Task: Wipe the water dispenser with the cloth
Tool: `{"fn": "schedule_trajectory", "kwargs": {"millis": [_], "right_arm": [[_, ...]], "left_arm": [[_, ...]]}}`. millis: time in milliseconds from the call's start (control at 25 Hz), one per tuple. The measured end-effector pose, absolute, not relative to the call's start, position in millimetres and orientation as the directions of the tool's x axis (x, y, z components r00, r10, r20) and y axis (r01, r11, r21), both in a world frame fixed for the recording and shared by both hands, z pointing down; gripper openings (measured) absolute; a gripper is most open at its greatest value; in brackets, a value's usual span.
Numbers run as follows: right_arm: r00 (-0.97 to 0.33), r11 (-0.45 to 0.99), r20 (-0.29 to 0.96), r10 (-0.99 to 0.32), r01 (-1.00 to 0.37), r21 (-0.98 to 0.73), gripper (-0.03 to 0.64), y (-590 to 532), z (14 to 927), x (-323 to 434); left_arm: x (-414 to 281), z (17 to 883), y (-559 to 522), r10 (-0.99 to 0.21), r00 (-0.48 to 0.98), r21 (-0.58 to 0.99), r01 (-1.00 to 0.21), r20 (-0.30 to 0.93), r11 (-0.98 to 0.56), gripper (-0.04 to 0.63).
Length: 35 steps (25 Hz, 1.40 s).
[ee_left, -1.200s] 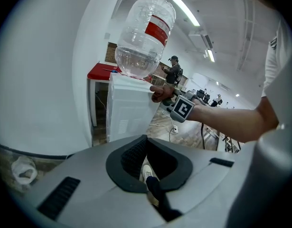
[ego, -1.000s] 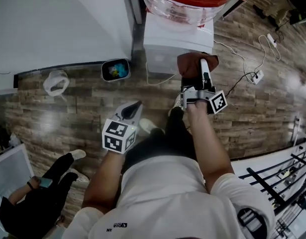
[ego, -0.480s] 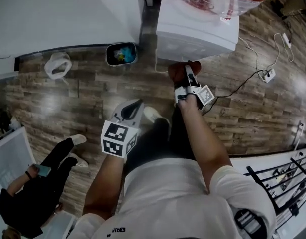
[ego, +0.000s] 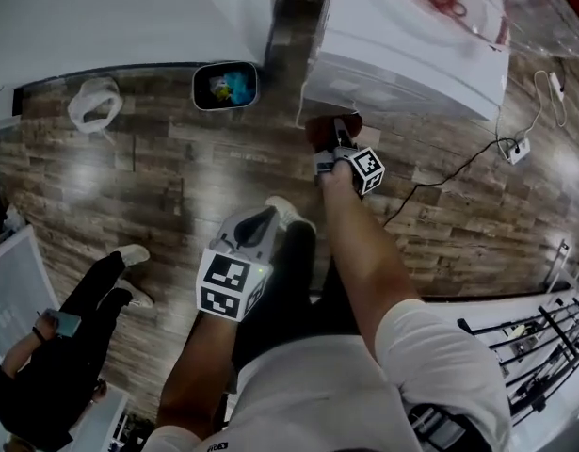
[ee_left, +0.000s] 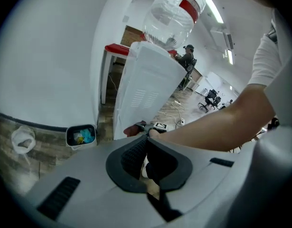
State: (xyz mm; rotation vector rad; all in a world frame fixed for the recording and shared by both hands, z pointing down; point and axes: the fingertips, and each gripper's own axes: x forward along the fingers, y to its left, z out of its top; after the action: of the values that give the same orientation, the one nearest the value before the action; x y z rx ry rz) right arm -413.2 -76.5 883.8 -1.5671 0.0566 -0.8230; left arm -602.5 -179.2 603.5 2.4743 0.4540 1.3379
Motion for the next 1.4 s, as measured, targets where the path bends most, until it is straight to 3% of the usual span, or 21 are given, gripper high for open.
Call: {"fn": "schedule_trajectory", "kwargs": {"millis": [320,560,1400], "right_arm": [[0.792,-0.078,0.425,-0.438,0.438,-0.896,0.055,-103.2,926.0,-388.9],[0.817,-0.045,0.389,-0.427,0.41,-0.911,0.055,-110.8,923.1,-377.4],[0.901,0.149,0.115,-0.419,0.193,-0.97,0.055,-121.3,730.5,-366.0]], "left_arm": [[-626.3,652.7,-164.4,0.453,0.436,0.425,0.166,0.778,-0.89,-0.011],[-619.8,654.6,-178.9,0.436,0.458,0.412,0.157,0.775,-0.897,-0.011],[-604.9,563.7,-188.4,0.437,0.571,0.41,0.184,0.695,-0.893,-0.011]]}}
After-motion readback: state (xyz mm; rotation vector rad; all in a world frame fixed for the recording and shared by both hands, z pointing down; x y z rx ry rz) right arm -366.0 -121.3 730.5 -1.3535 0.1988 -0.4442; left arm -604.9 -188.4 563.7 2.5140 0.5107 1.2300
